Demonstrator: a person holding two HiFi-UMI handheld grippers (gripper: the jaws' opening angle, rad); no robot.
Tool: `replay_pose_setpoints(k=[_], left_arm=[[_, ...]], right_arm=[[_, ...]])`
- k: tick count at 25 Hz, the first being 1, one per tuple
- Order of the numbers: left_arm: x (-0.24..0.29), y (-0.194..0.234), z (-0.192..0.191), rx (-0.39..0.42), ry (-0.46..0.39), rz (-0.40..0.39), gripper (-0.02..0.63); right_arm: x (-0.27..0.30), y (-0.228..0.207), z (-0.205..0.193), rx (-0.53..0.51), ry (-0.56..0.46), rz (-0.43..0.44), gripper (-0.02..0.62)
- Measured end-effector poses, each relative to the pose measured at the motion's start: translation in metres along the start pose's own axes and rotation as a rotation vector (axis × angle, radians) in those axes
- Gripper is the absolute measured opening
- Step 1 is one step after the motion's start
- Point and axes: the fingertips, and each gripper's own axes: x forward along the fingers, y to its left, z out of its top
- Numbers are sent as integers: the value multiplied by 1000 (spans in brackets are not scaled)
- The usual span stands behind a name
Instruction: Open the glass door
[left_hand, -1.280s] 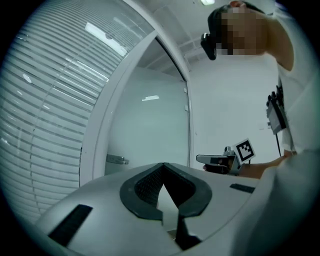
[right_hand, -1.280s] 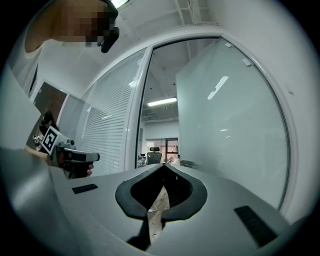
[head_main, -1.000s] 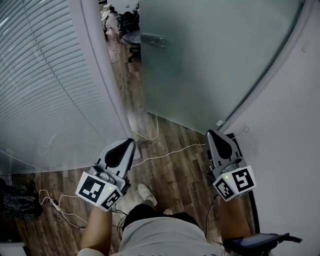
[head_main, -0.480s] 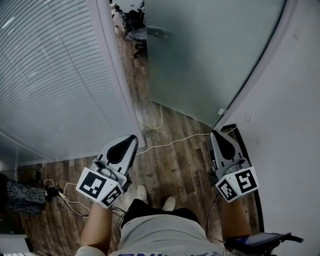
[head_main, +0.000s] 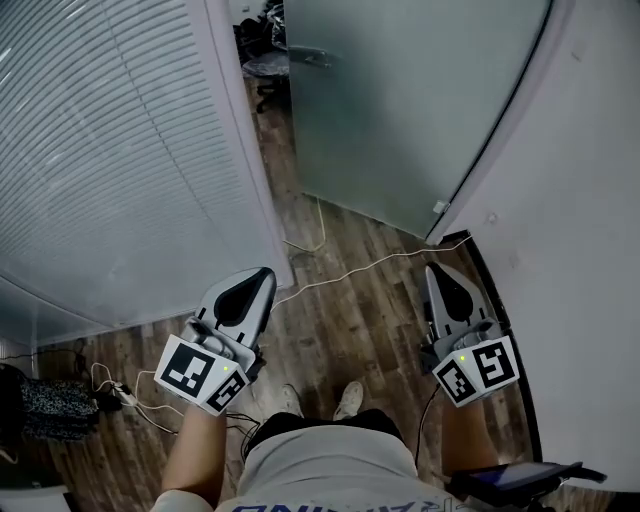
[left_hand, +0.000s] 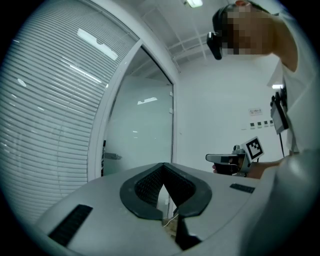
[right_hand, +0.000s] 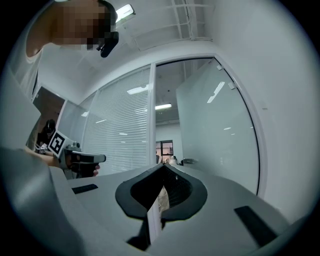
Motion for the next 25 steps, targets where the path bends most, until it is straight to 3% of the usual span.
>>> replay_pose_setpoints(k=[10, 25], left_arm=[[-27, 42, 16, 18, -46, -14, 0], [-19, 46, 22, 12, -68, -21, 0]], right_arm=[[20, 51, 11, -54, -3, -19, 0], [28, 50, 15, -80, 7, -14, 0]])
